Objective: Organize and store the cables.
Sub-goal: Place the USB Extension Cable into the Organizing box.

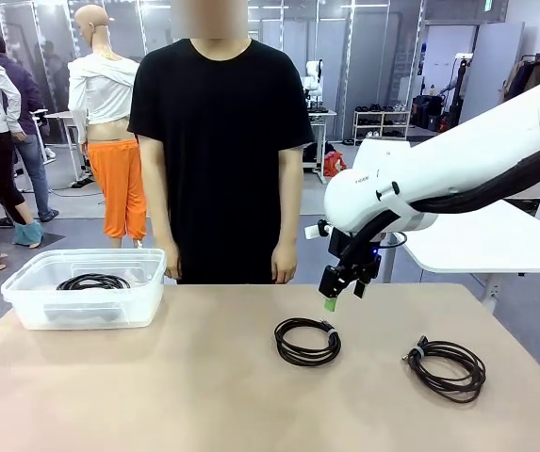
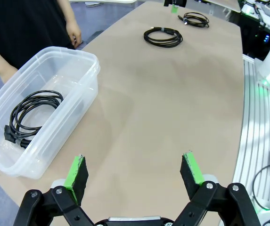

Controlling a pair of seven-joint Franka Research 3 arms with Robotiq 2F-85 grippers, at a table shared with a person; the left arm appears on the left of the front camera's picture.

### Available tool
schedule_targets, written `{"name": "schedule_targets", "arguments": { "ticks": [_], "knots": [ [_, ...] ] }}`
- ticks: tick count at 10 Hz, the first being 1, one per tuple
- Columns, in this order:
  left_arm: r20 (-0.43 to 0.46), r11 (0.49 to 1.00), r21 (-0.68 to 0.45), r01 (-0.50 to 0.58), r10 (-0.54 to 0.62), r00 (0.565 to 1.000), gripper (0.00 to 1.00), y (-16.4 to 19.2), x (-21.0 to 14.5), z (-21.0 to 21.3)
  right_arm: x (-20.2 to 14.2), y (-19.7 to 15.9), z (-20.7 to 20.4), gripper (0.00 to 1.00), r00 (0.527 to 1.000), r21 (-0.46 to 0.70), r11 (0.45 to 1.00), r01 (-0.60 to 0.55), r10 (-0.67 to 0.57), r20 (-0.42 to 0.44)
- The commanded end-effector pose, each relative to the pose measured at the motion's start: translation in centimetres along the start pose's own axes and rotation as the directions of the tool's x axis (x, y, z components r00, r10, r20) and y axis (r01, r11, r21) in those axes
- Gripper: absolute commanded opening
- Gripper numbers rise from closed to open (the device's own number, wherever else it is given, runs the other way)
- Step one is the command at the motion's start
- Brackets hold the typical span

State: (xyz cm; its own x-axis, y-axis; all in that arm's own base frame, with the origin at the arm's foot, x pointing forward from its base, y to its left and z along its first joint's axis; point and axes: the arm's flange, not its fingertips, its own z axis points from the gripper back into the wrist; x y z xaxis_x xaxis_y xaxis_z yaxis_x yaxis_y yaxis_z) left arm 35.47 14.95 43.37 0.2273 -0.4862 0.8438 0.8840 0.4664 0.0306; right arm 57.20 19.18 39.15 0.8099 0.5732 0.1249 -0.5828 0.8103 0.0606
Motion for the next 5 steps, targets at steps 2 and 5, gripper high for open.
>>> {"name": "schedule_targets", "arguments": {
  "ticks": [2,5],
  "knots": [
    [0.001,1.000,-0.001,-0.002,0.002,1.000,1.00,0.24,0.09,0.17,0.16,0.17,0.54,1.00,1.000,0.008,1.000,-0.011,0.011,-0.013],
    [0.001,1.000,-0.001,-0.002,0.002,1.000,1.00,0.24,0.09,0.17,0.16,0.17,0.54,1.00,1.000,0.008,1.000,-0.011,0.011,-0.013]
  ]
}}
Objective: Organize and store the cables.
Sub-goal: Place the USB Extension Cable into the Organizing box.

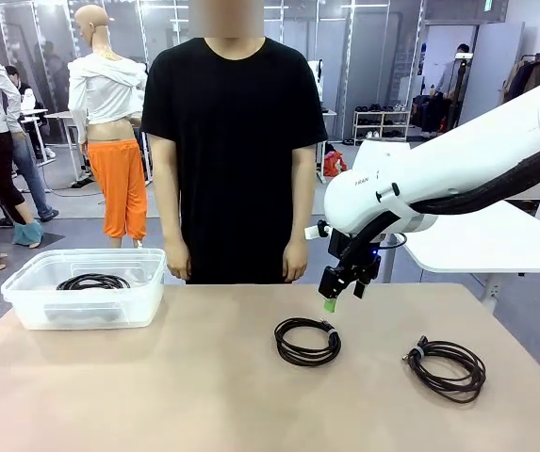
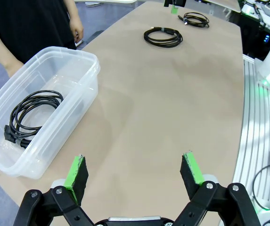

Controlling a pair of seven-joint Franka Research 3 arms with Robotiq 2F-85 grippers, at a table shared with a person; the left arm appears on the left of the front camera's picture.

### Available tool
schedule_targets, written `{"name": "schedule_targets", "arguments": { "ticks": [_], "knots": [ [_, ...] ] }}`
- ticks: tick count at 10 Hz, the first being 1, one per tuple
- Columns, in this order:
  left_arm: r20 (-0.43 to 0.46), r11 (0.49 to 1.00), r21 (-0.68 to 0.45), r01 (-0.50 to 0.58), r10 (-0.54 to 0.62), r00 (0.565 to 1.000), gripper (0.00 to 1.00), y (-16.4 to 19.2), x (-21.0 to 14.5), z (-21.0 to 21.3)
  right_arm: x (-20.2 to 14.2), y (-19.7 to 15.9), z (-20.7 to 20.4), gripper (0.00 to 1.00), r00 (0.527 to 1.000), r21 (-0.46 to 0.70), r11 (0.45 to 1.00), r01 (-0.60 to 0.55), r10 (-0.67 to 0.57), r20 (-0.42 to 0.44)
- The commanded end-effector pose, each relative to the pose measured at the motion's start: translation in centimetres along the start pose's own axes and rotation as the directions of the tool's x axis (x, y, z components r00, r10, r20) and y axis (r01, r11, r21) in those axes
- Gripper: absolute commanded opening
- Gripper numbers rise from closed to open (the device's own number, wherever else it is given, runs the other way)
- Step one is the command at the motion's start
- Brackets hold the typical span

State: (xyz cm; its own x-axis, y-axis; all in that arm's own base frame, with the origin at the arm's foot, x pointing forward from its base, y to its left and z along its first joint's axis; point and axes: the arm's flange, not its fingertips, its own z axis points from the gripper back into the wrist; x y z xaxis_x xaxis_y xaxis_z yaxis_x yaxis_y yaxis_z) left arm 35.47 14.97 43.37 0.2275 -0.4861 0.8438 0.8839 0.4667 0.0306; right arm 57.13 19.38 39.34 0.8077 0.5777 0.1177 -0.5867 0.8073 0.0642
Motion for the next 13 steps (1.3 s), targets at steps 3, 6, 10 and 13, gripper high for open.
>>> {"name": "schedule_targets", "arguments": {
  "ticks": [3,6,10,13],
  "knots": [
    [0.001,1.000,-0.001,-0.002,0.002,1.000,1.00,0.2,0.1,0.2,-0.2,0.1,-1.4,1.00,0.999,0.052,0.998,-0.028,0.026,0.034],
    [0.001,1.000,-0.001,-0.002,0.002,1.000,1.00,0.2,0.1,0.2,1.9,2.6,-4.0,1.00,0.991,-0.075,0.991,0.109,-0.114,-0.064],
    [0.001,1.000,-0.001,-0.002,0.002,1.000,1.00,0.2,0.1,0.2,2.2,1.6,-7.1,1.00,0.969,-0.091,0.970,0.226,-0.233,-0.083],
    [0.001,1.000,-0.001,-0.002,0.002,1.000,1.00,0.2,0.1,0.2,2.0,0.6,-8.2,1.00,0.958,-0.074,0.957,0.282,-0.286,-0.040]
  ]
}}
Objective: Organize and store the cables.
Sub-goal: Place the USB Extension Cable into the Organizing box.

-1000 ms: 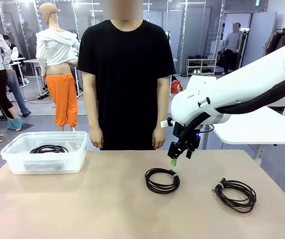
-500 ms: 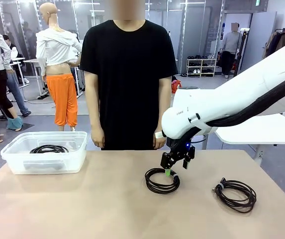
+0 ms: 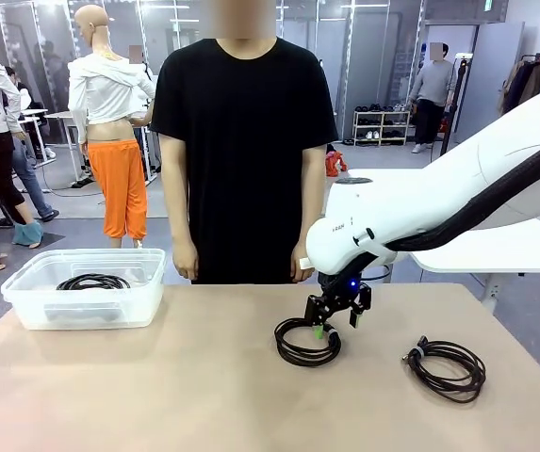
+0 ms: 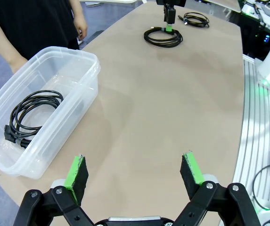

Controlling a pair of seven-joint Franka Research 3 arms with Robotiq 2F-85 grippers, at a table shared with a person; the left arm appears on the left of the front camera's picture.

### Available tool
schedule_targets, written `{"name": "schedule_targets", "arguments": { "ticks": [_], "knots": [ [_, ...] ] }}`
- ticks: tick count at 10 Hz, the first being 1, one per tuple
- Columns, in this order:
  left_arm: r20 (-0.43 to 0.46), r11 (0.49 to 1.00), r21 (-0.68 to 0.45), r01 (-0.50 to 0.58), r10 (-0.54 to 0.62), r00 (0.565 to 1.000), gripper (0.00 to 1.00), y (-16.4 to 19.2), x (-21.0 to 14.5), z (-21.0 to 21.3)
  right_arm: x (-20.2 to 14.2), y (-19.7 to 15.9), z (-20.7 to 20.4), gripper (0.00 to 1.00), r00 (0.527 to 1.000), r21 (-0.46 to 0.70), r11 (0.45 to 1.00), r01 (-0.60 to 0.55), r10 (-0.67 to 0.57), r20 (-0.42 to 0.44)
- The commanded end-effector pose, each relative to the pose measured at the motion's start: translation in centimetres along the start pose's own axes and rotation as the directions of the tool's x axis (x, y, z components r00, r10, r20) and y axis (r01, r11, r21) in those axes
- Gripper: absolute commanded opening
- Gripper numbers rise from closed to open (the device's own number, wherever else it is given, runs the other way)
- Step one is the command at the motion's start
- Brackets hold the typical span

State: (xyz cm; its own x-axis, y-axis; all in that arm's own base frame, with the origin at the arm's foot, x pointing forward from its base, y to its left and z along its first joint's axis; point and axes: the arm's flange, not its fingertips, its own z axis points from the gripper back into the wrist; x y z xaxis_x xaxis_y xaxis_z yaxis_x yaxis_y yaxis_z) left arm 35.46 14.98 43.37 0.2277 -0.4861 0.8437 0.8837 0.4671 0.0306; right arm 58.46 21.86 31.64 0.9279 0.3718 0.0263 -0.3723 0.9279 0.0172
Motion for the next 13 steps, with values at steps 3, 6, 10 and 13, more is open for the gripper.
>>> {"name": "schedule_targets", "arguments": {
  "ticks": [3,6,10,13],
  "knots": [
    [0.001,1.000,-0.001,-0.002,0.002,1.000,1.00,0.2,0.1,0.1,0.6,-0.3,-0.7,0.40,0.999,0.011,0.999,0.052,-0.052,0.012],
    [0.001,1.000,-0.001,-0.002,0.002,1.000,1.00,0.2,0.1,0.1,0.7,-0.5,-1.2,0.00,0.997,0.023,0.997,0.075,-0.075,0.013],
    [0.001,1.000,-0.001,-0.002,0.002,1.000,1.00,0.2,0.1,0.1,0.9,-0.3,-1.9,0.00,0.996,0.047,0.995,0.089,-0.088,-0.007],
    [0.001,1.000,-0.001,-0.002,0.002,1.000,1.00,0.2,0.1,0.1,0.3,0.3,0.7,0.08,0.988,0.063,0.986,0.153,-0.154,0.016]
  ]
}}
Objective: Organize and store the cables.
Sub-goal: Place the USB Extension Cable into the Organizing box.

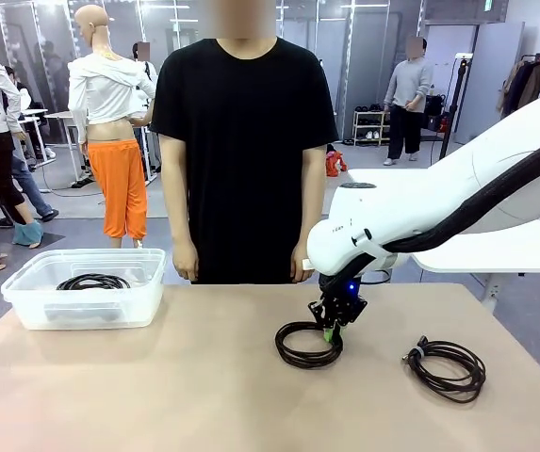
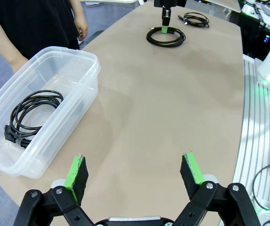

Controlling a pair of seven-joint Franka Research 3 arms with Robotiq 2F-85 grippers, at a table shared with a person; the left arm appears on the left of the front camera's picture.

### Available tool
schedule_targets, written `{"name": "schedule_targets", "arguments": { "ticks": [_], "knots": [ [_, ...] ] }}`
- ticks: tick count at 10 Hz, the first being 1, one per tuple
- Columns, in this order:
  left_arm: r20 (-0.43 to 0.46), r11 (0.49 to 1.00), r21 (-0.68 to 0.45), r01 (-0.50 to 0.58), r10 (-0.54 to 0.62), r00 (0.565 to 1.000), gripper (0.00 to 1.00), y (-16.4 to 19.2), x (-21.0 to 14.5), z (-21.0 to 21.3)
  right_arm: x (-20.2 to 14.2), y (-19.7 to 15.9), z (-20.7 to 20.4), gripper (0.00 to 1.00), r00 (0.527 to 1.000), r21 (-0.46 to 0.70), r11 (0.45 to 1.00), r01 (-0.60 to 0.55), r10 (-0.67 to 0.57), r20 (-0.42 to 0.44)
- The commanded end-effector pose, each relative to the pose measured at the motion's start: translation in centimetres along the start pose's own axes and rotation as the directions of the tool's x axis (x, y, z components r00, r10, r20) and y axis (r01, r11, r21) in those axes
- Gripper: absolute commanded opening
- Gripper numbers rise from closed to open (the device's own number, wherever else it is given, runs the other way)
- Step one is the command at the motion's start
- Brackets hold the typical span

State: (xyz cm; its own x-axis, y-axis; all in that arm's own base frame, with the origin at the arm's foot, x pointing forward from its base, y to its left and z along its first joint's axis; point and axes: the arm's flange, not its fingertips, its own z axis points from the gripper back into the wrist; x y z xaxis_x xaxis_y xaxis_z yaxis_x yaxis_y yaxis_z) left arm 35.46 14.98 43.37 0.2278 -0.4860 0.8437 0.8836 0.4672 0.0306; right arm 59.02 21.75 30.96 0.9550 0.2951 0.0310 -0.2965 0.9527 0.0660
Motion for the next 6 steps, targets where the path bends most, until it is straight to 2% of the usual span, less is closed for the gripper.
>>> {"name": "schedule_targets", "arguments": {
  "ticks": [1,3,6],
  "knots": [
    [0.001,1.000,-0.001,-0.002,0.002,1.000,1.00,0.2,0.1,0.1,-0.8,1.8,2.9,0.08,0.990,0.036,0.990,0.133,-0.134,0.038],
    [0.001,1.000,-0.001,-0.002,0.002,1.000,1.00,0.2,0.1,0.1,-2.2,4.4,5.1,0.08,0.976,0.037,0.977,0.210,-0.211,0.050],
    [0.001,1.000,-0.001,-0.002,0.002,1.000,1.00,0.2,0.1,0.1,-4.2,6.8,5.8,0.08,0.979,0.026,0.985,0.171,-0.173,0.105]
  ]
}}
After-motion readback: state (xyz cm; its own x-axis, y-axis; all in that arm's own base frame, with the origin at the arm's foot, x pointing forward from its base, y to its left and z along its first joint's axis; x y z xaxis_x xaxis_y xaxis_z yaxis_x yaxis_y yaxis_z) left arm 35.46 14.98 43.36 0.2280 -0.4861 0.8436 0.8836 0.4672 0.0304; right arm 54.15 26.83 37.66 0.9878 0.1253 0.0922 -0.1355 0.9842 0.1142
